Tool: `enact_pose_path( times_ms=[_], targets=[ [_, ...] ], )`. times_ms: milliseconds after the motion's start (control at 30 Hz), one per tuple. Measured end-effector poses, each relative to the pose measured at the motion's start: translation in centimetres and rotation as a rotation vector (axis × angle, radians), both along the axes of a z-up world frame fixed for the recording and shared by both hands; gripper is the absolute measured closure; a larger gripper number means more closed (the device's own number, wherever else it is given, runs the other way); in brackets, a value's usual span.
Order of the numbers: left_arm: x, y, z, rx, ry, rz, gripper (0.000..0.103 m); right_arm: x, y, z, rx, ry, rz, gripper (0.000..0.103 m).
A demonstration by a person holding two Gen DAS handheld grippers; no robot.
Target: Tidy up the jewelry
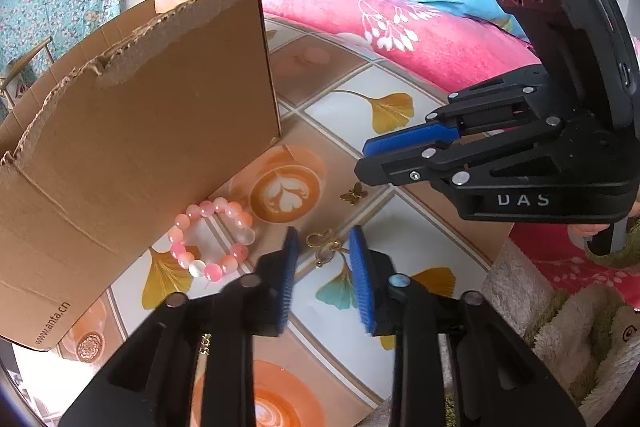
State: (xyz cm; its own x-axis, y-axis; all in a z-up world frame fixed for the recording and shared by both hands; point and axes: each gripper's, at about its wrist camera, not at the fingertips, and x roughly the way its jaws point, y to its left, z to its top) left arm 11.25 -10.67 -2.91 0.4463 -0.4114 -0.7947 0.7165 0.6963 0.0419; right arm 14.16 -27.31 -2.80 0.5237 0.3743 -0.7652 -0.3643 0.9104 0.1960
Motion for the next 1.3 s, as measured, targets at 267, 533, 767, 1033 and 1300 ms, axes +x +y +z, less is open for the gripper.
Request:
enact_pose_path(
  times_ms=[267, 533, 767, 1033, 1300],
  targets=[
    [-0.1, -0.1, 0.0, 0.002, -0.015, -0.012, 0.092, -0.2, -0.1, 0.1, 0.005, -0.002, -0.005, 0.091],
    [-0.1, 0.3, 0.0, 0.016, -0.028, -0.002, 0.092, -0.5, 0.2, 0.6, 0.019, -0.004, 0.016, 0.073],
    [0.2, 1.3, 0.0, 0.015, -0.018, 0.031, 0.092, -0.6, 1.9, 0.3, -0.053, -0.003, -0.01, 0.073],
    [0.4, 2.0, 0.1, 0.007, -0.013, 0.045, 0.092, -1.2, 2.9, 0.2, -0.099, -0.002, -0.052, 0.079],
    [0.3, 2.1, 0.1, 0.001, -0.012, 0.045, 0.092, -1.2, 3.9, 0.1, -0.148, -0.028, -0.066, 0.086]
  ],
)
